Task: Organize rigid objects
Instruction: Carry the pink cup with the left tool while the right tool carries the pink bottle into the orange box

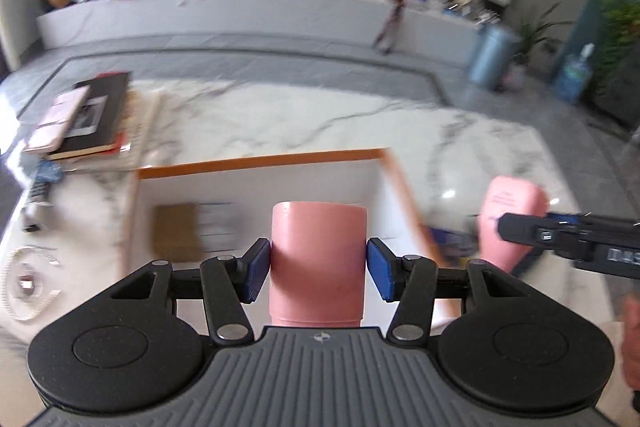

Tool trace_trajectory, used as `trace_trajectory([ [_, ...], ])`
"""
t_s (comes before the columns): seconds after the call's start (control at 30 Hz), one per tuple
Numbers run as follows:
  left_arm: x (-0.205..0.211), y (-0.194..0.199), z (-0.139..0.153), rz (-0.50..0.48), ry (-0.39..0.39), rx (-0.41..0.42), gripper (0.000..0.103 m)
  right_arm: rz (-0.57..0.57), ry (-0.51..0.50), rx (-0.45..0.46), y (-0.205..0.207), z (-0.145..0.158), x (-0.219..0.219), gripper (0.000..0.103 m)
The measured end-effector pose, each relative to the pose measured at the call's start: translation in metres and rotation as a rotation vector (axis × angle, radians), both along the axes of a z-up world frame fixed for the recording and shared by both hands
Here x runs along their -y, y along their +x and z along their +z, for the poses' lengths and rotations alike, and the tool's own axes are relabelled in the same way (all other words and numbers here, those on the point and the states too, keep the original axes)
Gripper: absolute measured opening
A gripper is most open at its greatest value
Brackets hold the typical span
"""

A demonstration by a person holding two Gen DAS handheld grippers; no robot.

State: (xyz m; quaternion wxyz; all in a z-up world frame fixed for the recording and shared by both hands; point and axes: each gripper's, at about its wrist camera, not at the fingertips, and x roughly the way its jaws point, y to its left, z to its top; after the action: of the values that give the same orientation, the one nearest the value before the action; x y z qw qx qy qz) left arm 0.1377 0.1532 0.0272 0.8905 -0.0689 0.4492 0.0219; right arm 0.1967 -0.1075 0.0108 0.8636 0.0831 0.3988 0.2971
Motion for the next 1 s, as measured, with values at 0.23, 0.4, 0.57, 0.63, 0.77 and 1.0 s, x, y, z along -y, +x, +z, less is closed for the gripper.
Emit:
trace_trajectory([
  [0.23, -0.036, 0.030, -0.063, 0.062, 0.147, -0.170, 0.060, 0.147, -0.059, -0.094, 0.024, -0.045, -0.101, 0.048],
  [0.4, -0.043, 0.035, -0.094, 0.066, 0.240, -0.251, 0.060, 0.202, -0.125, -0.187, 0.044, -0.091, -0.140, 0.048],
  [0.57, -0.037, 0.047, -0.114, 0.050, 0.328, -0.317, 0.060, 0.213, -0.170, -0.242, 0.065, -0.116, -0.158, 0.048],
  [0.63, -0.039, 0.052, -0.122, 0.053, 0.335, -0.332, 0.060, 0.210, -0.177, -0.257, 0.074, -0.122, -0.161, 0.048],
  [0.77, -0.046, 0.063, -0.135, 0.059, 0.331, -0.359, 0.061, 0.219, -0.185, -0.277, 0.084, -0.128, -0.165, 0.048],
  [1.0, -0.044, 0.066, -0.144, 0.056, 0.367, -0.371, 0.066, 0.253, -0.195, -0.299, 0.091, -0.135, -0.177, 0.048],
])
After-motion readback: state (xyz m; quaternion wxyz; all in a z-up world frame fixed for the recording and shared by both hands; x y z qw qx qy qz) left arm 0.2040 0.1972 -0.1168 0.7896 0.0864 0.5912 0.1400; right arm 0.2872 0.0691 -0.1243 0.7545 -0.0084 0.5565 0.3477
